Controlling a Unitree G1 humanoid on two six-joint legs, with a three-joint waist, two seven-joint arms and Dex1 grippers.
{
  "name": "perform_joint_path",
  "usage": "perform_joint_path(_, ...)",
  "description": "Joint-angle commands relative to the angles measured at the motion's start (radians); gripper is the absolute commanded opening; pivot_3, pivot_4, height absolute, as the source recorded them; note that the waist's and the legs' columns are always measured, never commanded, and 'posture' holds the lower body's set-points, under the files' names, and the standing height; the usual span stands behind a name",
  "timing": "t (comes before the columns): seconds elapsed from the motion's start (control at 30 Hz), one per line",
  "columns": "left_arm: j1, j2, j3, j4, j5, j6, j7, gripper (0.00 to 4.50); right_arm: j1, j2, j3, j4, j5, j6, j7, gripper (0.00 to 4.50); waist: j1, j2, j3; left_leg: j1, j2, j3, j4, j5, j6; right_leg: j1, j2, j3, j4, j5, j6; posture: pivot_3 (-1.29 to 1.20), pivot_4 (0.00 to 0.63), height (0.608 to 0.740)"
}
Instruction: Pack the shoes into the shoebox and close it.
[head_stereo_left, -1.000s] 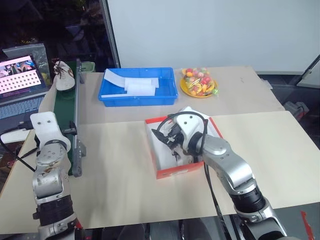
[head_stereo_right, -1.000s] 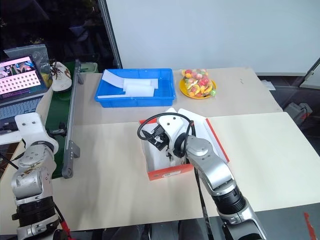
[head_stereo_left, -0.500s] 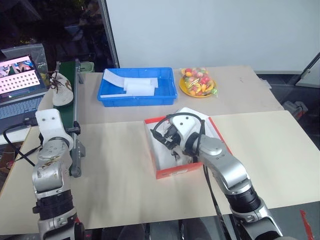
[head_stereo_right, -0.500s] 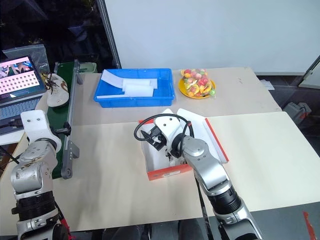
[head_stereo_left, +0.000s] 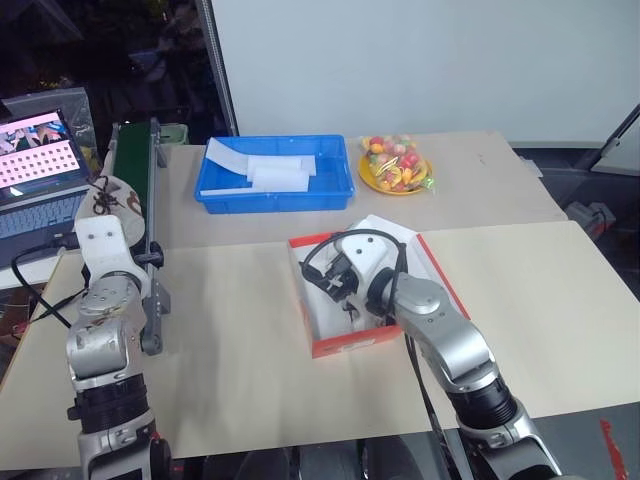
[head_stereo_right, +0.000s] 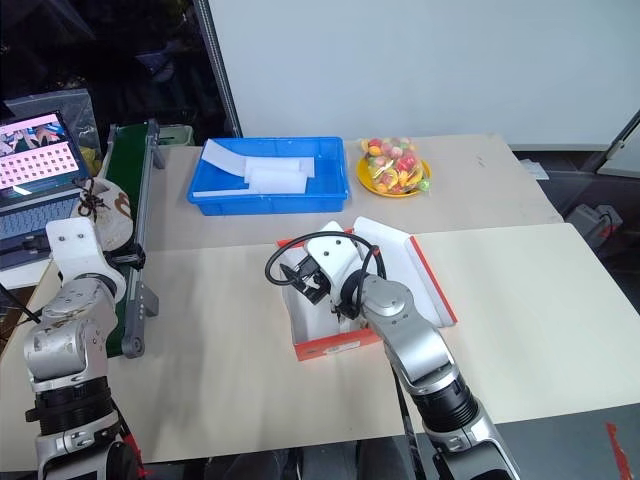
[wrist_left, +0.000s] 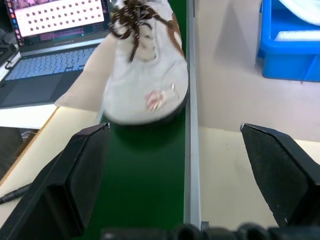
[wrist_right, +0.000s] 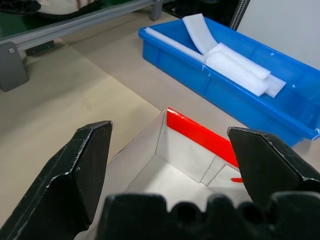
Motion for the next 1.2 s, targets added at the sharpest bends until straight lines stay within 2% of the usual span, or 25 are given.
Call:
perform_joint_path(0.03, -0.022, 0.028, 0.023, 0.007, 0.001, -0.019, -0.001, 4.50, 0.001, 0.008, -0.019, -0.028, -0.005, -0.007, -0.003, 4.35, 0.000, 0.000, 0.000, 0.000, 0.000, 0.000, 0.000, 0.000, 0.000, 0.000, 0.000, 0.000, 0.000, 0.000, 0.000, 0.00, 0.150, 0.724)
perform_joint_path(0.27, -0.010, 0.036, 0.053, 0.068, 0.008, -0.034, 0.016, 4.50, 0.005, 0.012, -0.022, -0.038, -0.003, 0.000, -0.007, 4.35, 0.001, 0.000, 0.000, 0.000, 0.000, 0.000, 0.000, 0.000, 0.000, 0.000, 0.000, 0.000, 0.000, 0.000, 0.000, 0.00, 0.150, 0.724)
perform_joint_path(0.43, 0.013, -0.012, 0.074, 0.077, -0.022, 0.040, 0.028, 4.50, 0.002, 0.013, -0.031, -0.043, 0.001, 0.005, -0.006, 4.35, 0.002, 0.000, 0.000, 0.000, 0.000, 0.000, 0.000, 0.000, 0.000, 0.000, 0.000, 0.000, 0.000, 0.000, 0.000, 0.00, 0.150, 0.724)
perform_joint_path(0.53, 0.006, -0.039, 0.094, 0.071, -0.051, 0.046, 0.029, 3.80, -0.001, 0.014, -0.039, -0.044, 0.003, 0.007, -0.007, 4.50, 0.003, 0.000, 0.000, 0.001, 0.000, 0.000, 0.000, 0.000, 0.000, 0.001, 0.000, 0.000, 0.001, 0.000, 0.000, 0.00, 0.150, 0.724)
perform_joint_path(0.7, -0.004, -0.019, 0.072, 0.077, -0.038, 0.030, 0.028, 2.18, -0.003, 0.018, -0.044, -0.046, 0.003, 0.011, -0.005, 4.50, 0.003, 0.000, 0.000, 0.004, 0.000, 0.000, 0.000, 0.001, -0.001, 0.003, 0.000, 0.000, 0.001, 0.000, -0.001, 0.00, 0.150, 0.724)
perform_joint_path(0.93, -0.013, -0.013, 0.070, 0.089, -0.041, 0.032, 0.029, 0.76, -0.004, 0.021, -0.048, -0.046, -0.001, 0.013, -0.006, 4.50, 0.003, 0.000, 0.000, 0.004, 0.000, 0.000, 0.000, 0.001, -0.001, 0.002, 0.000, 0.001, 0.001, 0.000, -0.001, 0.00, 0.150, 0.724)
perform_joint_path(0.97, -0.012, -0.014, 0.066, 0.088, -0.040, 0.035, 0.028, 0.61, -0.003, 0.021, -0.049, -0.046, -0.002, 0.013, -0.007, 4.50, 0.003, 0.000, 0.000, 0.004, 0.000, 0.000, 0.000, 0.001, -0.001, 0.002, 0.000, 0.001, 0.001, 0.000, -0.001, 0.00, 0.150, 0.724)
perform_joint_path(1.2, -0.015, -0.013, 0.029, 0.065, -0.005, -0.003, 0.050, 0.61, -0.005, 0.021, -0.054, -0.046, -0.001, 0.019, -0.009, 4.50, 0.004, 0.000, 0.000, 0.004, 0.000, 0.000, 0.000, 0.001, -0.001, 0.002, 0.000, 0.001, 0.001, 0.000, -0.001, 0.00, 0.150, 0.724)
